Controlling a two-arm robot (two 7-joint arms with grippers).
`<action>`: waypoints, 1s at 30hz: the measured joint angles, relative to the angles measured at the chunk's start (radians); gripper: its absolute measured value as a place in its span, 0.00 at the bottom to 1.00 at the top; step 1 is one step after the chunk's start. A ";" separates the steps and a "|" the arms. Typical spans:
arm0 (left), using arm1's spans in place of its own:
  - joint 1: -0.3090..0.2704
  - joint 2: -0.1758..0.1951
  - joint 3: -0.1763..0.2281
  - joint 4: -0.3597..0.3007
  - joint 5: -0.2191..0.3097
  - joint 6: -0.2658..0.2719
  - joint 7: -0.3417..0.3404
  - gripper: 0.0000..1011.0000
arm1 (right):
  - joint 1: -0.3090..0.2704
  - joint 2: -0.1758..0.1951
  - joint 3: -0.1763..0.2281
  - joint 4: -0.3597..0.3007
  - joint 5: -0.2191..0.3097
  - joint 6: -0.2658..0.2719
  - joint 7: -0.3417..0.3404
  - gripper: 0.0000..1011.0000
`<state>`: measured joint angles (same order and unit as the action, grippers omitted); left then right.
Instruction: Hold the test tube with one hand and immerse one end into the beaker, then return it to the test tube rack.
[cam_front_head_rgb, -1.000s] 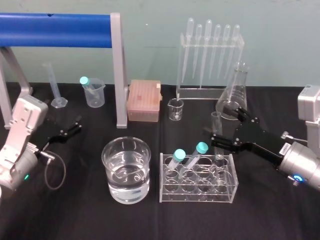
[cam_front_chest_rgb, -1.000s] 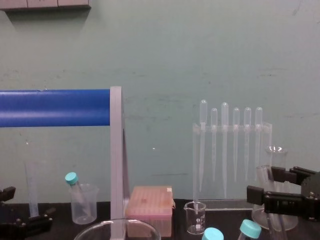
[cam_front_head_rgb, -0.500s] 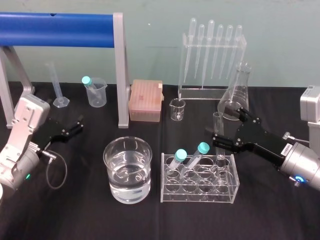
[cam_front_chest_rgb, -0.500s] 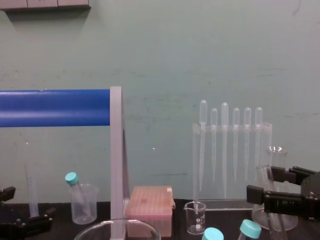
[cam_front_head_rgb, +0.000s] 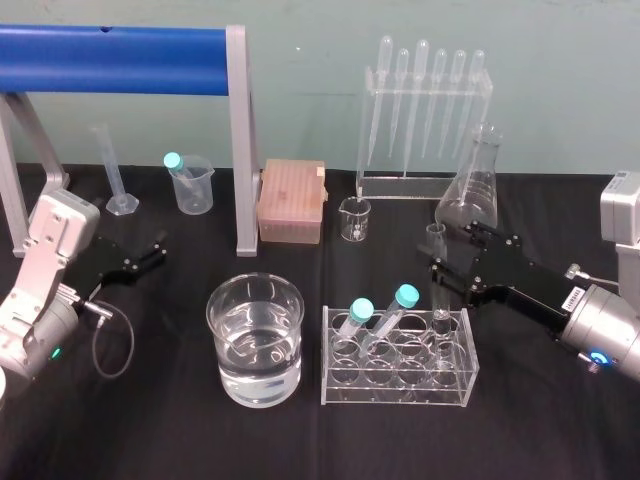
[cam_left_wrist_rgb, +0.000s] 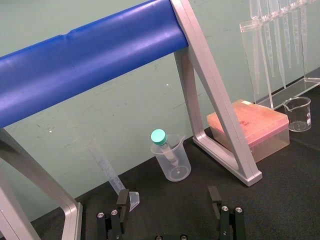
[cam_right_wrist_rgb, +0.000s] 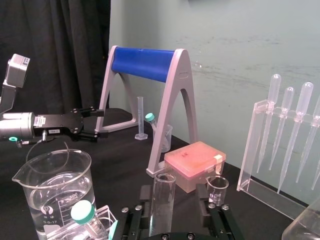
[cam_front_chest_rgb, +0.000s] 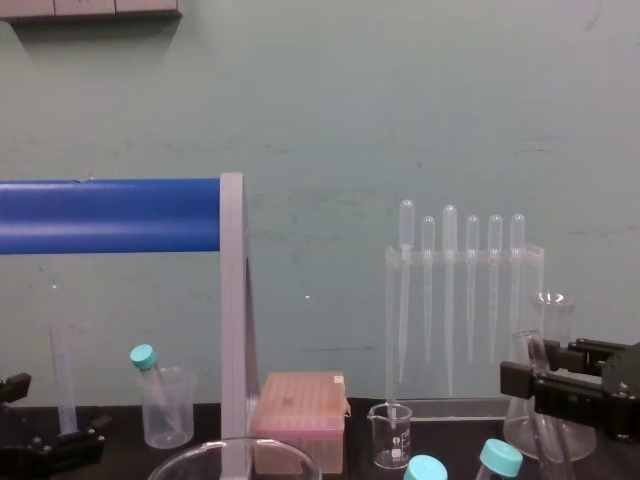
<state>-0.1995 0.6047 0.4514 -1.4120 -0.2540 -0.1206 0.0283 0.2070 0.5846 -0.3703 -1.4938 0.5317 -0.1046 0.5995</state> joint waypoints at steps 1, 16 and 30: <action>0.000 0.000 0.000 0.000 0.000 0.000 0.000 0.99 | 0.000 0.000 0.000 0.000 0.000 0.000 0.000 0.57; 0.000 0.000 0.000 0.000 0.000 0.000 0.000 0.99 | 0.000 0.000 0.000 0.000 0.000 0.000 0.000 0.25; 0.000 0.000 0.000 0.000 0.000 0.000 0.000 0.99 | -0.001 -0.001 0.006 0.000 0.014 0.004 0.015 0.25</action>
<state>-0.1995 0.6047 0.4514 -1.4120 -0.2539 -0.1206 0.0283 0.2065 0.5836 -0.3638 -1.4936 0.5455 -0.1005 0.6144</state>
